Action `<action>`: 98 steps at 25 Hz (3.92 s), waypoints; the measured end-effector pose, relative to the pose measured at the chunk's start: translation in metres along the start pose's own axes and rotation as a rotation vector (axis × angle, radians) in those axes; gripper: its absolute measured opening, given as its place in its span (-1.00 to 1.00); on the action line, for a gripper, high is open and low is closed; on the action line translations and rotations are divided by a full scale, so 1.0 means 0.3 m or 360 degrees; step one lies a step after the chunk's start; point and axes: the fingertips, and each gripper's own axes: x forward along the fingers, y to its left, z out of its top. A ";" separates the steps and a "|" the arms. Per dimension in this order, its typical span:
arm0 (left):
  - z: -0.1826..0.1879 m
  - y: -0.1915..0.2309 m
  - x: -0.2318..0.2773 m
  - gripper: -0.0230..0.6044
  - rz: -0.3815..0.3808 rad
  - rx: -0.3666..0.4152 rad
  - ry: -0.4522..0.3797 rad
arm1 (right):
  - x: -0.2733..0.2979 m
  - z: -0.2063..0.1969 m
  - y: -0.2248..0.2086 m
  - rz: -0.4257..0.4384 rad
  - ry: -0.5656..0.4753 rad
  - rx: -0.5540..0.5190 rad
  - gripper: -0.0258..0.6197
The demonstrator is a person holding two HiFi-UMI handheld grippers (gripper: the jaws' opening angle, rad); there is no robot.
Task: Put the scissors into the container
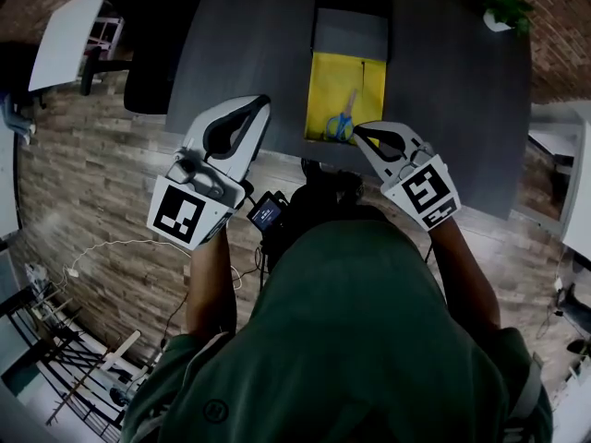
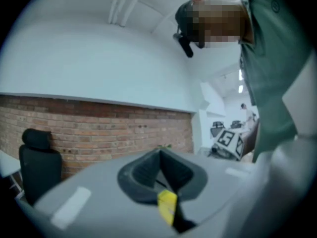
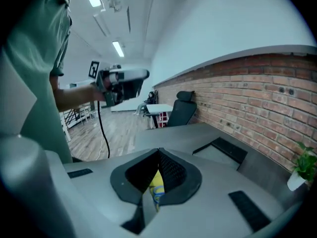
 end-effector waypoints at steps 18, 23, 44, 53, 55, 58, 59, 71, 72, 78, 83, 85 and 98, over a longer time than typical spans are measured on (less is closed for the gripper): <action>-0.036 0.060 -0.049 -0.93 0.0104 0.0013 0.0060 | 0.248 -0.709 0.169 0.0194 0.0930 -0.0391 -0.91; -0.053 0.075 -0.048 -0.93 0.0085 0.0024 0.0071 | 0.261 -0.746 0.134 0.0091 0.0981 -0.0393 -0.91; -0.104 0.116 0.047 -0.93 0.0051 -0.0037 0.0136 | 0.360 -0.505 0.143 0.0264 0.0585 -0.0486 -0.91; -0.113 0.143 0.114 -0.93 0.0007 -0.0049 0.0158 | 0.422 -0.694 0.223 0.0287 0.0813 -0.0430 -0.91; -0.121 0.159 0.115 -0.93 0.0006 -0.0059 0.0162 | 0.437 -0.688 0.204 0.0233 0.0811 -0.0386 -0.91; -0.132 0.174 0.119 -0.93 -0.0008 -0.0063 0.0170 | 0.459 -0.681 0.182 0.0193 0.0805 -0.0356 -0.91; -0.134 0.179 0.122 -0.93 -0.0012 -0.0065 0.0172 | 0.463 -0.673 0.176 0.0185 0.0804 -0.0336 -0.91; -0.149 0.250 0.150 -0.93 -0.0052 -0.0081 0.0180 | 0.573 -0.573 -0.218 -0.0132 0.0818 -0.0273 -0.91; -0.151 0.253 0.154 -0.93 -0.0056 -0.0081 0.0182 | 0.575 -0.565 -0.258 -0.0155 0.0814 -0.0265 -0.91; -0.159 0.287 0.183 -0.93 -0.0066 -0.0070 0.0177 | 0.603 -0.546 -0.384 -0.0203 0.0792 -0.0275 -0.91; -0.150 0.304 0.199 -0.93 -0.0070 -0.0064 0.0160 | 0.623 -0.535 -0.435 -0.0229 0.0792 -0.0244 -0.91; -0.152 0.306 0.198 -0.93 -0.0073 -0.0061 0.0156 | 0.637 -0.529 -0.448 -0.0230 0.0790 -0.0239 -0.91; -0.135 0.278 0.173 -0.93 -0.0054 -0.0016 0.0123 | 0.495 -0.311 -0.433 -0.0235 0.0423 -0.0104 -0.91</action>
